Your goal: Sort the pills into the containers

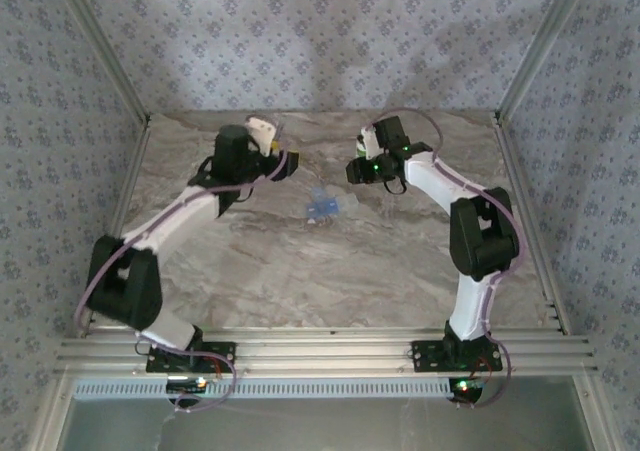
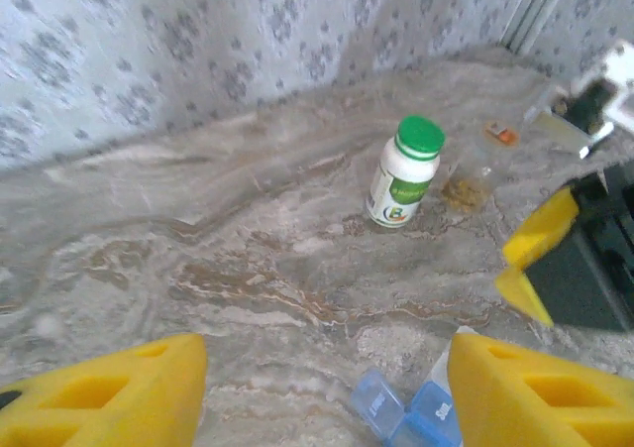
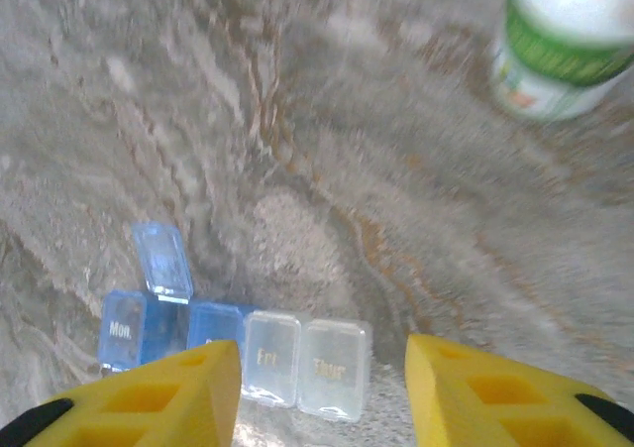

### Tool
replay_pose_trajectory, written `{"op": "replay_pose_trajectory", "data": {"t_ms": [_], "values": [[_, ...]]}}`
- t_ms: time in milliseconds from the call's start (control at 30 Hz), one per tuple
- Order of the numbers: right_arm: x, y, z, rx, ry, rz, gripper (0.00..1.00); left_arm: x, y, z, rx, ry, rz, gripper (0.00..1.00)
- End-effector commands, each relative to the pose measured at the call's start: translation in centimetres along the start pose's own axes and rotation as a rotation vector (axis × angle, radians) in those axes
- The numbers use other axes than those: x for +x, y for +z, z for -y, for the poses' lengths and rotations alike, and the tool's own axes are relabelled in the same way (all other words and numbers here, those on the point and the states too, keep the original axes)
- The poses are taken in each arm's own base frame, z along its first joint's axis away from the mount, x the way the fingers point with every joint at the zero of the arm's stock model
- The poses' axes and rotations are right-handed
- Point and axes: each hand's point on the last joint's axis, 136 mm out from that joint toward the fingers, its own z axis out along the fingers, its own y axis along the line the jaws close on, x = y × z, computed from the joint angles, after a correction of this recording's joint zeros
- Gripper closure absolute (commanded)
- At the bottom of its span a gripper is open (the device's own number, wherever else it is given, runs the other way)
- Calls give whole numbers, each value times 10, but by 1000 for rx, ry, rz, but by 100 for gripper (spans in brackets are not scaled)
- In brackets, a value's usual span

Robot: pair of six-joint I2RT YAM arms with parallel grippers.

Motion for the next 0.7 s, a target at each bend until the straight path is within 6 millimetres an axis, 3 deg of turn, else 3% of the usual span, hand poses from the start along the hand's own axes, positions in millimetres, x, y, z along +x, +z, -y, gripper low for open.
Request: {"op": "replay_pose_trajectory", "data": {"t_ms": [0,133,167,233,400,500,667], "values": [[-39,-40,15,200,-89,127,44,-2,-25,4,-72,58,109,27],[-59,-41,39,295,-99,127,40,10,-60,3,-136,74,166,23],[-64,-41,47,313,-92,133,40,12,-68,1,-149,66,184,19],[-76,-36,59,333,-85,142,39,16,-82,-4,-188,43,218,1],[-95,-13,71,328,-92,135,38,28,-98,-14,-219,-53,266,1],[-105,-2,72,317,-101,149,36,34,-103,-30,-260,-162,306,0],[-107,18,75,311,-84,125,34,49,-98,-44,-277,-245,283,0]]}}
